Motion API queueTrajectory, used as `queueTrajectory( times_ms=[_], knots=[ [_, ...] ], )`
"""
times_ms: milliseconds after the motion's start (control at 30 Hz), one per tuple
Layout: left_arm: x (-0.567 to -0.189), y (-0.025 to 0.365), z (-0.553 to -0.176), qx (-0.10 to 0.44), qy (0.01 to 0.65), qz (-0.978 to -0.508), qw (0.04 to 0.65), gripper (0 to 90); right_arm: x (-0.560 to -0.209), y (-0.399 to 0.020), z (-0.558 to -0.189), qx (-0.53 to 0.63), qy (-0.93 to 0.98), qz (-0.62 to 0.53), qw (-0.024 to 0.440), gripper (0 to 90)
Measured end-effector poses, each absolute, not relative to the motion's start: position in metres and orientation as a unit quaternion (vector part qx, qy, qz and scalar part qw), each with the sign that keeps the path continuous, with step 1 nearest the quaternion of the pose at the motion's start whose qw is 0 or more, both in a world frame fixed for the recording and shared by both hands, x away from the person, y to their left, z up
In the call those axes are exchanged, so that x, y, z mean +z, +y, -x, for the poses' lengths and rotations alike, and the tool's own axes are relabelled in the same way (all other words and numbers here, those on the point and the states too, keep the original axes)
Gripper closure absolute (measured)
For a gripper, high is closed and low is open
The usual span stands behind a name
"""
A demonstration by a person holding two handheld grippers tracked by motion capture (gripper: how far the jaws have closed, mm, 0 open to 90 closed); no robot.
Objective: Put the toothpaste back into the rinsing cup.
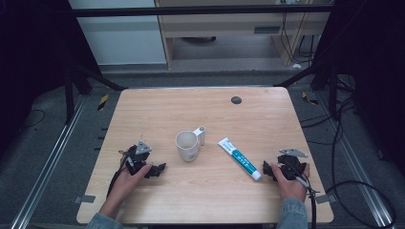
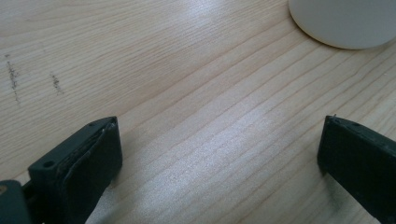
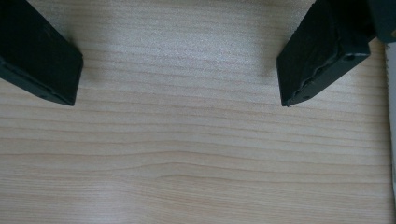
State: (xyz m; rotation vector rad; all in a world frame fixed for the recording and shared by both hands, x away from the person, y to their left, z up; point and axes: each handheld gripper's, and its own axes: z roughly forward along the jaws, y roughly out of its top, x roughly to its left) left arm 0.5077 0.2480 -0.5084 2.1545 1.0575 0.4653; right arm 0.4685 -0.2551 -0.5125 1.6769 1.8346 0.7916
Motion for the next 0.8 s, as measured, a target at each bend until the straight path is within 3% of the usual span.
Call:
queueTrajectory(
  times_ms=[100, 167, 433, 800],
  knots=[
    [-0.508, 0.248, -0.508, 0.179, 0.407, -0.828, 0.342, 0.0, -0.512, -0.254, -0.468, 0.296, 0.678, -0.619, 0.264, 4.5],
    [-0.508, 0.248, -0.508, 0.179, 0.407, -0.828, 0.342, 0.0, -0.508, -0.25, -0.466, 0.29, 0.691, -0.606, 0.268, 11.8],
    [-0.508, 0.248, -0.507, 0.178, 0.406, -0.828, 0.342, 0.0, -0.472, -0.219, -0.46, 0.243, 0.753, -0.547, 0.274, 18.0],
    [-0.508, 0.249, -0.508, 0.178, 0.404, -0.829, 0.343, 0.0, -0.415, -0.165, -0.483, 0.211, 0.814, -0.488, 0.232, 28.1]
  ],
)
